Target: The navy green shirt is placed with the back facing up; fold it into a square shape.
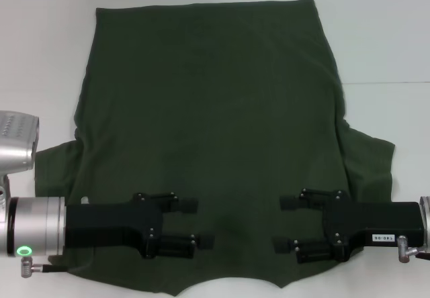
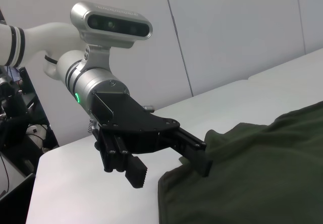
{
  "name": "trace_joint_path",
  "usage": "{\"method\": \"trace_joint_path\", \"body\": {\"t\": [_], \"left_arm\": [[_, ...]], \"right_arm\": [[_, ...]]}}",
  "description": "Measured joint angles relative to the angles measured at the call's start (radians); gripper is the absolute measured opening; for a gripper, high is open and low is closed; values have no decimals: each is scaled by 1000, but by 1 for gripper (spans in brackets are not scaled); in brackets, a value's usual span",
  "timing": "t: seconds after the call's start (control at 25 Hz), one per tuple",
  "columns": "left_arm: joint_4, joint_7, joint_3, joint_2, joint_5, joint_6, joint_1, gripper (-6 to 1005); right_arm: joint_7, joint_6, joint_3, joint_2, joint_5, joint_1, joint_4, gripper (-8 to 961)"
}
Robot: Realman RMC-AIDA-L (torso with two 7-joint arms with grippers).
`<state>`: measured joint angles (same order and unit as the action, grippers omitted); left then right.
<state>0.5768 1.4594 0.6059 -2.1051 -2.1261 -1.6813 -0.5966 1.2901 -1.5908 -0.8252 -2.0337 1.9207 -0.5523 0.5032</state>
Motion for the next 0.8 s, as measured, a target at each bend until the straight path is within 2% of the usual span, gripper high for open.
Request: {"method": "trace_joint_path", "body": {"t": [0.8], "left_arm": [[0, 1, 0, 1, 1, -1, -3, 890]], "right_arm": [[0, 0, 0, 2, 3, -4, 0, 914]]}}
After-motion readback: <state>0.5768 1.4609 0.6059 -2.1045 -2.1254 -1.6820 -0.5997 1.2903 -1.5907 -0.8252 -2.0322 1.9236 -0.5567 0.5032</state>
